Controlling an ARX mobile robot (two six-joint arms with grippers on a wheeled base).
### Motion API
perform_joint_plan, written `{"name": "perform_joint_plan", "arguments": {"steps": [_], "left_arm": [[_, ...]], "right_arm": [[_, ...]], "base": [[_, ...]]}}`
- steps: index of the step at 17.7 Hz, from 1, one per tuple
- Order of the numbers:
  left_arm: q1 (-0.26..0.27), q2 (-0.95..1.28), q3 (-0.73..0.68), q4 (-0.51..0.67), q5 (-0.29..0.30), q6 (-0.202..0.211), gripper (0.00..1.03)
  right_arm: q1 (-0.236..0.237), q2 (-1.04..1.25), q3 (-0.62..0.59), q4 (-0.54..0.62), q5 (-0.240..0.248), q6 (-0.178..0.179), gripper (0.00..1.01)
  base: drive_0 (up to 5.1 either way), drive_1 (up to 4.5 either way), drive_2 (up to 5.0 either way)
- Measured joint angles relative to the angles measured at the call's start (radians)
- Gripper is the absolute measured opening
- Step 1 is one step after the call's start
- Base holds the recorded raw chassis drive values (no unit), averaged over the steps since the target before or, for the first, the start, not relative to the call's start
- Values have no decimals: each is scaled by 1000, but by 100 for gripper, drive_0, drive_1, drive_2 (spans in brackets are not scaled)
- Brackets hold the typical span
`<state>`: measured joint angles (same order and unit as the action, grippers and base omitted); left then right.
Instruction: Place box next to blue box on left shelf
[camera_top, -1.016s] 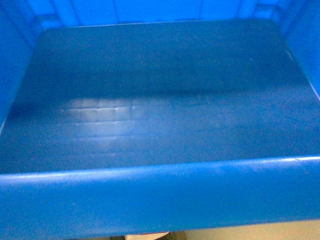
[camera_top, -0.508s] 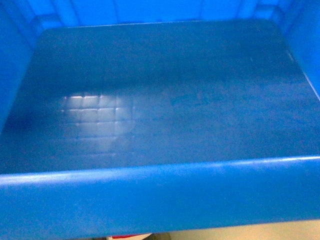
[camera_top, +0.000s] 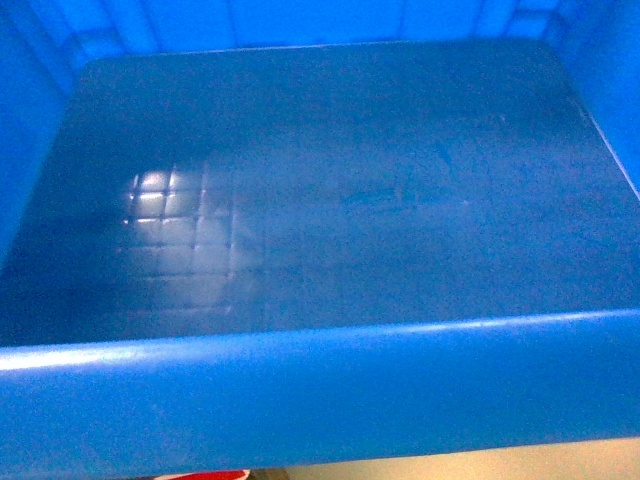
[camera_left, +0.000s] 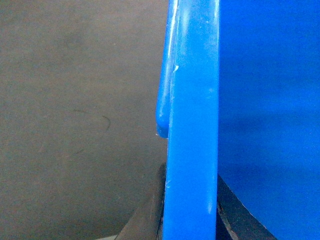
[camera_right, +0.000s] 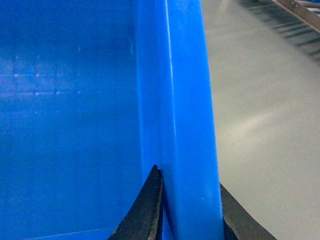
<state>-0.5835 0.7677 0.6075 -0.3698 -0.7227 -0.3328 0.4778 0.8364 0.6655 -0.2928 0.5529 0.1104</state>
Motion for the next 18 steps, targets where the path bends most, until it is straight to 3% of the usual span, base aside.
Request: {"name": "perform_joint_plan", "arguments": {"steps": [18], "left_arm": [[0,0,0,0,0,0,11]], "right_arm": [[0,0,0,0,0,0,16]], "base": [[-147,-147,-147]]}}
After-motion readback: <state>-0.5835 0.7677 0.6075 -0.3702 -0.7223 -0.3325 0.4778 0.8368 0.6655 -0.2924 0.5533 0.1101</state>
